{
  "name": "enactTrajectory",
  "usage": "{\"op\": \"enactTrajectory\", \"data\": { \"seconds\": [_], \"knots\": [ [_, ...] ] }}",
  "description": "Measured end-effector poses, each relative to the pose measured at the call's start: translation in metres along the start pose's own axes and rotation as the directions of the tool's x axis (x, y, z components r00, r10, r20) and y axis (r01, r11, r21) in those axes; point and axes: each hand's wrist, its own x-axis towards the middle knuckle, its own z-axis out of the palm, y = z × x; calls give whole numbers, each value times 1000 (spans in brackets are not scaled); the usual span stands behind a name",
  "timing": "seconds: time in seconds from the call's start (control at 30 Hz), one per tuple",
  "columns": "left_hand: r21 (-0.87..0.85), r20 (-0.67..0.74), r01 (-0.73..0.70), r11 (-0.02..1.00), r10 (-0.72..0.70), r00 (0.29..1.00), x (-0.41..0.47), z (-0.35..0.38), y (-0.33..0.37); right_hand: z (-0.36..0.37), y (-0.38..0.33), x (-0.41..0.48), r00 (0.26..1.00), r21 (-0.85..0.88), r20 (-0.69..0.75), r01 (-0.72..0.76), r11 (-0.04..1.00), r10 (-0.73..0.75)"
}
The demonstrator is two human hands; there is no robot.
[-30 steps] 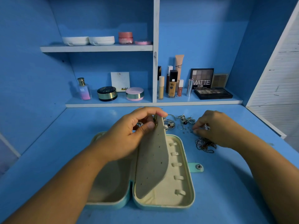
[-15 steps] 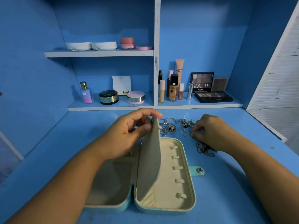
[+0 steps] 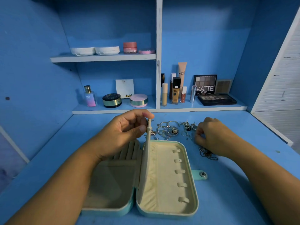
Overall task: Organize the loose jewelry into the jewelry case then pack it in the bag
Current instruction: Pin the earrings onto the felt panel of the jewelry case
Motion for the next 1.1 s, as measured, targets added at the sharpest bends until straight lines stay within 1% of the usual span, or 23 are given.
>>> {"op": "enactTrajectory", "data": {
  "seconds": [0.03,0.1,0.13,0.17,0.2,0.23,0.27,0.3,0.33,0.43,0.5,0.6,0.67,0.83,0.97,1.1],
  "knots": [
    [3,2,-3,1000,3,1000,0,0,0,-2,-2,-2,999,40,-49,18,999,-16],
    [6,9,-8,1000,8,1000,0,1,0,-8,-13,-11,984,232,-168,95,968,-56],
    [6,11,-8,1000,8,1000,0,1,0,-12,-23,-16,973,340,-220,147,929,-73],
    [5,12,-7,1000,7,1000,1,0,1,-14,-36,-22,964,458,-255,190,869,-77],
    [3,12,-5,1000,5,1000,1,0,1,-15,-49,-28,963,588,-261,213,781,-66],
    [3,11,-3,1000,3,1000,1,0,1,-14,-62,-33,971,714,-230,212,667,-62],
    [7,10,0,1000,0,1000,1,0,1,-13,-75,-37,981,815,-179,191,548,-76],
    [15,12,1,1000,-1,1000,1,0,1,-11,-85,-39,986,880,-133,162,447,-96],
    [24,15,1,1000,-1,1000,1,1,2,-8,-92,-39,988,920,-104,138,366,-110],
    [40,13,-1,999,1,1000,0,0,2,-1,-103,-37,990,988,-88,101,118,-110],
    [40,13,-4,999,3,1000,1,0,2,2,-106,-36,991,996,-84,87,20,-107],
    [35,13,-3,999,3,1000,2,1,1,5,-109,-36,987,996,-72,65,-58,-142],
    [42,10,0,999,0,1000,3,1,-1,6,-111,-36,986,995,-71,60,-77,-152],
    [52,14,13,999,-13,1000,3,0,-3,7,-113,-37,991,994,-73,63,-87,-109],
    [67,-4,5,998,-5,1000,4,3,-2,8,-114,-38,992,994,-78,69,-86,-103],
    [64,7,-2,998,2,1000,4,4,-2,9,-115,-38,989,992,-119,114,-55,-91]
  ]
}}
